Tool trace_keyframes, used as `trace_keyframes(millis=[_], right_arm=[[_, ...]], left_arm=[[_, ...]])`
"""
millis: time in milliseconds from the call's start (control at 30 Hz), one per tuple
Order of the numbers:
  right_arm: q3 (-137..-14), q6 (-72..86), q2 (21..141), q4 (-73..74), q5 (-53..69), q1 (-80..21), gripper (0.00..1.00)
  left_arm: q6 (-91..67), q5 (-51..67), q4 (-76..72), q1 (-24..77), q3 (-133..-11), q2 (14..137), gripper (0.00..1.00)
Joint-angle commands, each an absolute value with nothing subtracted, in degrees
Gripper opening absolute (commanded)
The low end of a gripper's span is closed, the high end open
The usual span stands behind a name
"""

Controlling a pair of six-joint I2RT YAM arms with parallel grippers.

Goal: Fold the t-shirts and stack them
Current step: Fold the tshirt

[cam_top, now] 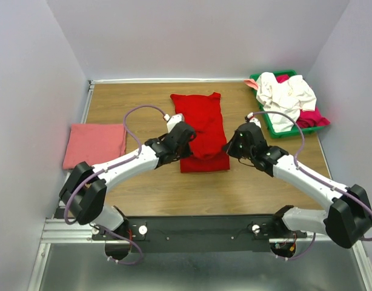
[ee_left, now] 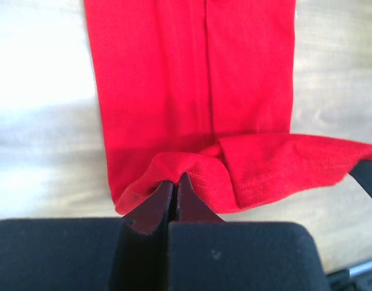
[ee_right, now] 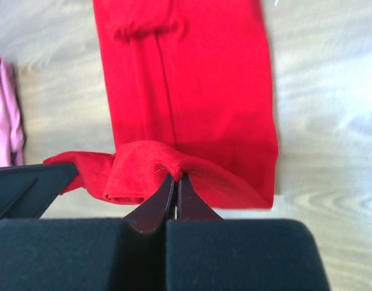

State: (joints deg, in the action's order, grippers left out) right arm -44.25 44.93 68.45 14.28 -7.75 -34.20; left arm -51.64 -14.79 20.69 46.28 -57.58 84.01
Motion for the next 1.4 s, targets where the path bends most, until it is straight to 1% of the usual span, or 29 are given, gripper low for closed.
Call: trace_keyframes(millis=[0, 233, 467, 1033, 1133, 1200, 1233, 1267, 1300, 1333, 1367], right_arm=[[-49.12, 42.98, 71.88, 11.87, -14.93, -34.63, 0.0], [-54.74, 40.7, 79.17, 11.69, -17.23, -34.11, 0.0], [-59.76, 38.85, 86.83, 11.25, -16.61, -32.0, 0.01], [-65.04, 38.23, 98.87, 8.7, -12.74, -27.51, 0.01], [-65.65, 38.41, 100.54, 8.18, -12.66, -26.99, 0.02], [-66.53, 38.41, 101.6, 7.91, -12.39, -26.72, 0.04], [-66.97, 38.06, 102.04, 7.82, -11.78, -26.54, 0.05], [-67.23, 37.97, 103.0, 7.74, -11.52, -26.46, 0.06], [-67.93, 37.88, 103.36, 7.82, -10.99, -26.19, 0.09], [-68.29, 37.71, 103.88, 7.74, -10.64, -26.1, 0.12], [-68.64, 37.44, 104.41, 7.73, -10.2, -25.84, 0.16]], left_arm=[[-47.82, -16.35, 19.6, 44.04, -60.9, 87.7, 0.0], [-44.21, -16.17, 19.6, 41.14, -67.05, 92.72, 0.0], [-42.63, -15.91, 19.78, 38.32, -69.52, 97.03, 0.0], [-38.41, -12.48, 17.76, 34.1, -75.4, 106.34, 0.0], [-37.62, -11.78, 17.84, 33.66, -76.55, 108.45, 0.03], [-37.18, -11.52, 17.93, 33.49, -77.69, 109.86, 0.11], [-36.92, -10.64, 17.67, 33.14, -77.96, 110.04, 0.21], [-36.48, -10.29, 17.32, 33.05, -78.13, 110.21, 0.37], [-36.21, -10.11, 17.31, 32.87, -78.4, 110.39, 0.57], [-36.38, -10.28, 17.58, 32.7, -78.57, 110.22, 0.66], [-36.21, -10.37, 17.49, 32.7, -78.49, 110.13, 0.73]])
